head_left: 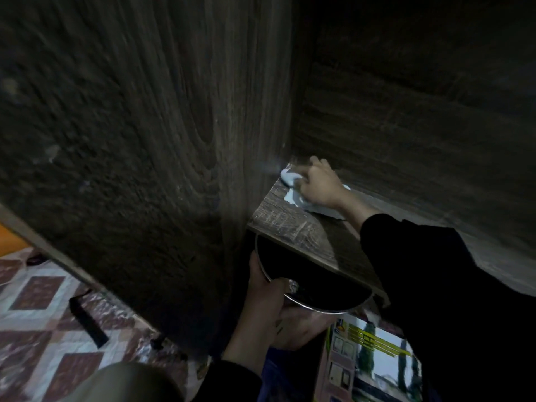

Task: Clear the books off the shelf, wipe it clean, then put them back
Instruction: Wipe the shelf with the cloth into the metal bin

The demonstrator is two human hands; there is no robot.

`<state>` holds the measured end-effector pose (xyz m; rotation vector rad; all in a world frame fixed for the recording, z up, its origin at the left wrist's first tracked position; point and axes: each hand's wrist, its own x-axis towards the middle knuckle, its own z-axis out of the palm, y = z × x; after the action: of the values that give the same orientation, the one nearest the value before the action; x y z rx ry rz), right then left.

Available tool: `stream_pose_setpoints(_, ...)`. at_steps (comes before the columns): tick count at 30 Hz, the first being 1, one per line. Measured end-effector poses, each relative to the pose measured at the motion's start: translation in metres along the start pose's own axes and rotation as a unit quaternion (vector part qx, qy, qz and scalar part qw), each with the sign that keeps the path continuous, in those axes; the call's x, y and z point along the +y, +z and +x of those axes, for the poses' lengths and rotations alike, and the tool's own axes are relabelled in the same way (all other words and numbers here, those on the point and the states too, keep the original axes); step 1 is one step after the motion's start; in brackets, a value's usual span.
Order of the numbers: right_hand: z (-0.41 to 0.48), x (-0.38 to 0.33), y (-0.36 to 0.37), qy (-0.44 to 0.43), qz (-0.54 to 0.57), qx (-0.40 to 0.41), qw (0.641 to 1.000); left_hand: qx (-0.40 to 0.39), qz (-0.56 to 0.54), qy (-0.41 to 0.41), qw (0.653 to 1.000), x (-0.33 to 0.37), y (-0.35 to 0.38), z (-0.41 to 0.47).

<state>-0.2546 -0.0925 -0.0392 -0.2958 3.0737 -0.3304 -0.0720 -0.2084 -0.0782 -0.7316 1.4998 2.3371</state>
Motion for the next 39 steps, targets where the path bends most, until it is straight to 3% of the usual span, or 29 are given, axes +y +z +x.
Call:
stream_pose_setpoints(3,0.008,-0.003,-0.001,0.085,0.0,0.052,0.995,-0.001,-0.01,-0.01,1.0,0.004,-0.001,-0.002)
stream_pose_setpoints(8,0.012,-0.028,0.016,0.085,-0.037,0.016,0.996,-0.009,-0.024,-0.012,1.0,0.004,0.0,0.0)
stream_pose_setpoints(16,-0.018,-0.027,0.022,-0.005,-0.041,0.009,0.999,-0.013,-0.014,-0.025,0.999,0.009,0.003,-0.004)
stream_pose_setpoints(21,-0.033,-0.02,0.01,-0.108,-0.007,-0.063,0.992,-0.019,-0.014,-0.02,1.0,0.008,0.002,-0.006)
stream_pose_setpoints(23,-0.03,-0.015,0.006,-0.077,0.04,-0.041,0.995,-0.019,-0.011,-0.019,1.0,0.007,-0.001,-0.005)
stream_pose_setpoints(26,-0.023,-0.014,0.014,0.036,0.047,0.008,0.998,-0.019,-0.016,-0.022,0.999,0.005,-0.004,-0.002)
stream_pose_setpoints(30,-0.029,-0.034,0.037,0.055,0.034,0.006,0.998,-0.004,-0.012,-0.001,1.0,0.003,-0.005,0.002)
stream_pose_setpoints(33,-0.044,-0.037,0.043,0.009,0.024,0.025,0.999,0.003,-0.017,0.003,1.0,0.004,-0.002,0.001)
stream_pose_setpoints(39,-0.082,-0.023,0.045,-0.161,0.012,0.007,0.987,-0.015,-0.01,-0.005,1.0,0.008,0.0,-0.006)
